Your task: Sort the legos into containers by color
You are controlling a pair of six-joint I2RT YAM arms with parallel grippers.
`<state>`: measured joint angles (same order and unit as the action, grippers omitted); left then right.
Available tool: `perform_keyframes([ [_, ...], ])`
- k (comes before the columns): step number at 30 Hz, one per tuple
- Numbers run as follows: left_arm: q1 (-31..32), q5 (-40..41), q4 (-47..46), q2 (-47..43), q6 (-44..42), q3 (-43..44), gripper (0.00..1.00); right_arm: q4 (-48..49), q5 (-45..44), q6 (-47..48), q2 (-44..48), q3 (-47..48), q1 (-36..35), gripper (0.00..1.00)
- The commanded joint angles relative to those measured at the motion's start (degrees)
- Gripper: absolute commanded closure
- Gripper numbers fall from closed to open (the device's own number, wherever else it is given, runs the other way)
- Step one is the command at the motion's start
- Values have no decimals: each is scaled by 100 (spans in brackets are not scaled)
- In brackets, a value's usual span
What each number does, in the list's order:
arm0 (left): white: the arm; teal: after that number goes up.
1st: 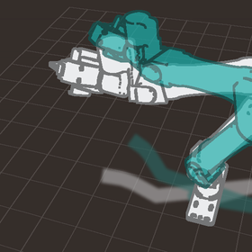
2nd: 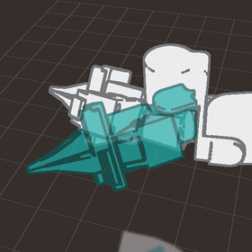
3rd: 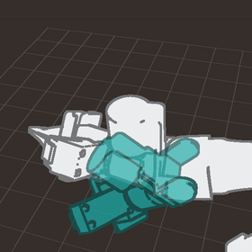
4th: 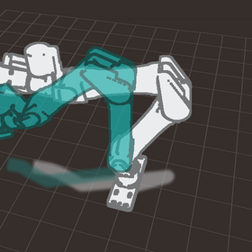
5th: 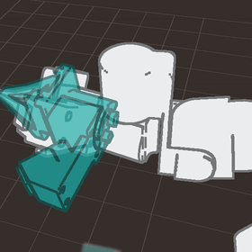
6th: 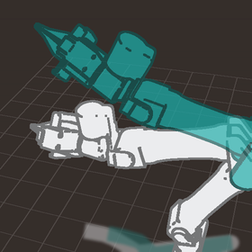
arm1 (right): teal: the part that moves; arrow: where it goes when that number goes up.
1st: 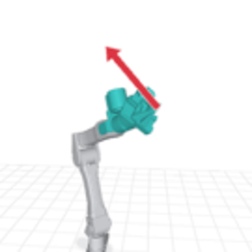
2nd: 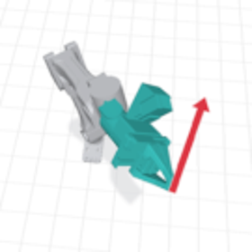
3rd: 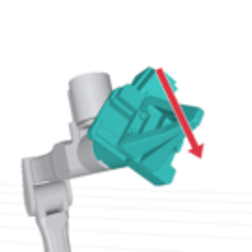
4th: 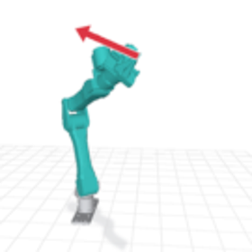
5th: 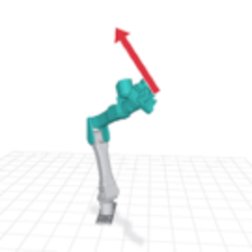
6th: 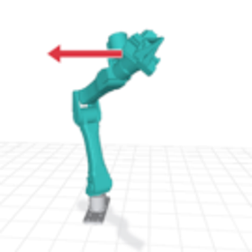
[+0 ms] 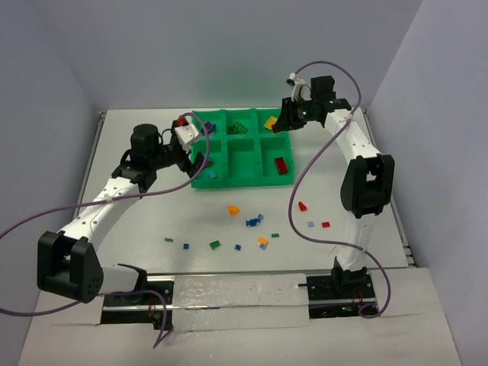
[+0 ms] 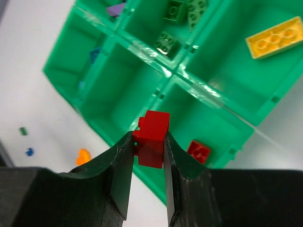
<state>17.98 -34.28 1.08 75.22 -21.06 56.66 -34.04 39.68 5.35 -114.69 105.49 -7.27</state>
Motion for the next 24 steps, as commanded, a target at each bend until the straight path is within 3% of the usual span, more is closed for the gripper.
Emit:
perform_keyframes([
  [1,-49,264,50,1,260,-24,1,3,-610,353,-17,366,-73,100],
  [11,-101,481,137,80,234,39,1,-46,-757,526,-512,773,-82,100],
  [24,-409,517,229,445,840,431,1,-357,-620,1657,122,-623,-362,100],
])
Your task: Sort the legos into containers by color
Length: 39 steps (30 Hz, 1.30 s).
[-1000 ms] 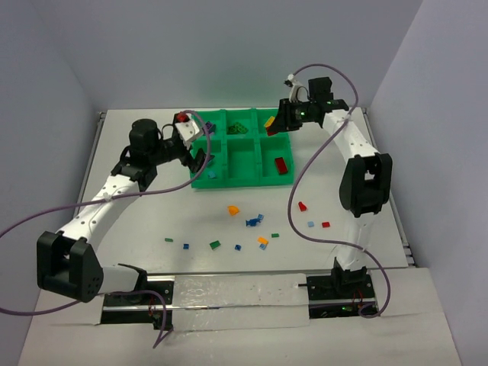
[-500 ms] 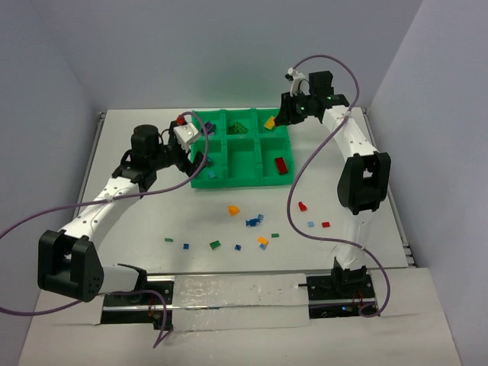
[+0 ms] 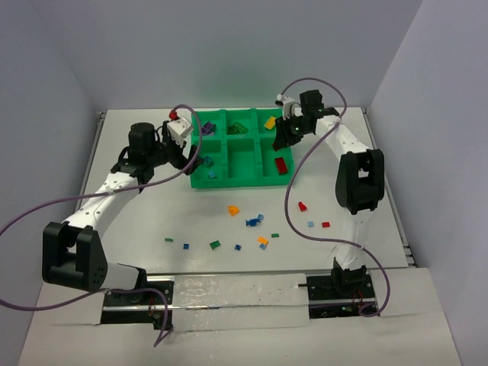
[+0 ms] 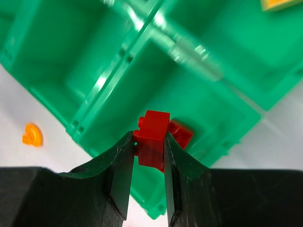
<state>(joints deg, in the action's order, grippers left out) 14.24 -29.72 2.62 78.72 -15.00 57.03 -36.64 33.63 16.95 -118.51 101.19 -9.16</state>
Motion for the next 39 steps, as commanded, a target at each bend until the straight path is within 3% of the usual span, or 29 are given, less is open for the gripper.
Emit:
perform_keyframes([
  [1,-35,70,117,129,241,426,1,-91,-53,532,513,-241,-189,99],
  [4,-35,38,123,113,224,403,1,-46,-194,515,482,-263,-221,96],
  [12,-35,-568,563,-6,-525,265,1,-133,-489,534,298,-51,-363,72],
  [15,-35,-1025,1457,111,-1474,373,4,-154,-558,516,263,-47,-388,62],
  [17,-35,-1480,2042,177,-2161,409,6,-159,-596,499,258,-47,-400,50],
  [25,243,-2005,3647,493,-4362,413,12,-166,-554,301,477,-5,-428,17],
  [33,785,-1746,4160,573,-5986,-62,18,-77,-438,69,1173,-242,-409,13],
  [39,1167,-1620,3929,644,-6266,-306,20,31,-437,-28,1777,-564,-287,11],
])
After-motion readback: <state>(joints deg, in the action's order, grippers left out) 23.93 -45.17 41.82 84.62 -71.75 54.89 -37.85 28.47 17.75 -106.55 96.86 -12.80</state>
